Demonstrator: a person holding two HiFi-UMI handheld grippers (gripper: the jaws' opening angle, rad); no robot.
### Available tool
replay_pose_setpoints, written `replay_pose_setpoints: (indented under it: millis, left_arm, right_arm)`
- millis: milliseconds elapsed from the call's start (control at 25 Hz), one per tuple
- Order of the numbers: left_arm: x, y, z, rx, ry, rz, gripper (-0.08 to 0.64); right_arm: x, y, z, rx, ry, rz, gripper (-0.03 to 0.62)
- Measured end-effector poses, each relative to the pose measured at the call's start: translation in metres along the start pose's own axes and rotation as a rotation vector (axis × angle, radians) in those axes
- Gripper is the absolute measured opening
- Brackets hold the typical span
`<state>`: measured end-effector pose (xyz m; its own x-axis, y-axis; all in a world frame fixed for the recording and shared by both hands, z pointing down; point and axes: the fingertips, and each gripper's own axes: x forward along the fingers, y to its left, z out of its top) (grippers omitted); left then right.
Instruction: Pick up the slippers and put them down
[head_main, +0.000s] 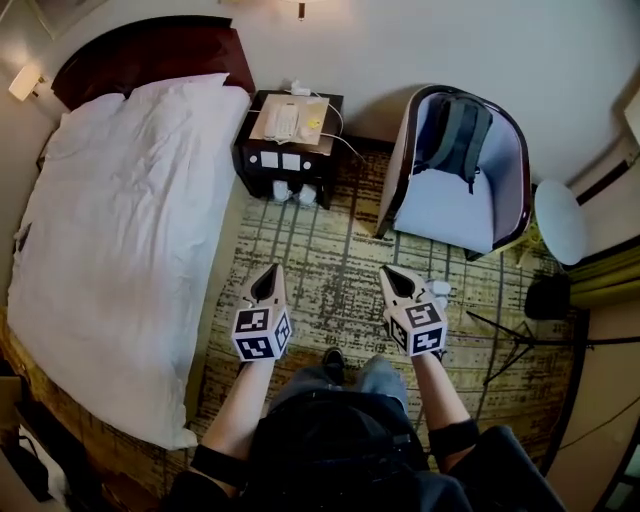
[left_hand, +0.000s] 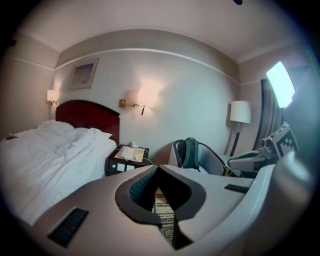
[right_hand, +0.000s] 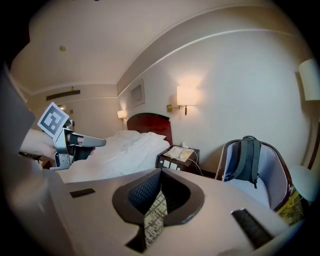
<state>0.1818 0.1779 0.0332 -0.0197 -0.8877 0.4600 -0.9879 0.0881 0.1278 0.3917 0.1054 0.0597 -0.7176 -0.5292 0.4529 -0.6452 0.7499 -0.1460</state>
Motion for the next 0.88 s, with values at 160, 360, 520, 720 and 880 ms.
replay_pose_setpoints:
  millis: [160, 360, 520, 720, 880]
  left_arm:
    - [-0.001, 0.028, 0.01, -0.053, -0.019, 0.028, 0.0]
    - [0.011, 0.052, 0.011, -0.097, -0.011, 0.068, 0.0]
    - [0.03, 0.062, 0.018, -0.096, 0.002, 0.089, 0.0]
    - [0.059, 0.081, 0.034, -0.103, -0.004, 0.135, 0.0]
    - [0.086, 0.084, 0.054, -0.11, -0.016, 0.142, 0.0]
  right_arm:
    - [0.029, 0.026, 0.016, -0.058, 0.017, 0.05, 0.0]
    - [0.061, 0.037, 0.032, -0.106, 0.04, 0.115, 0.0]
    - [0.094, 0.024, 0.037, -0.098, 0.047, 0.14, 0.0]
    - [0.135, 0.008, 0.056, -0.099, 0.054, 0.186, 0.0]
    - [0.159, -0.009, 0.075, -0.108, 0.046, 0.207, 0.0]
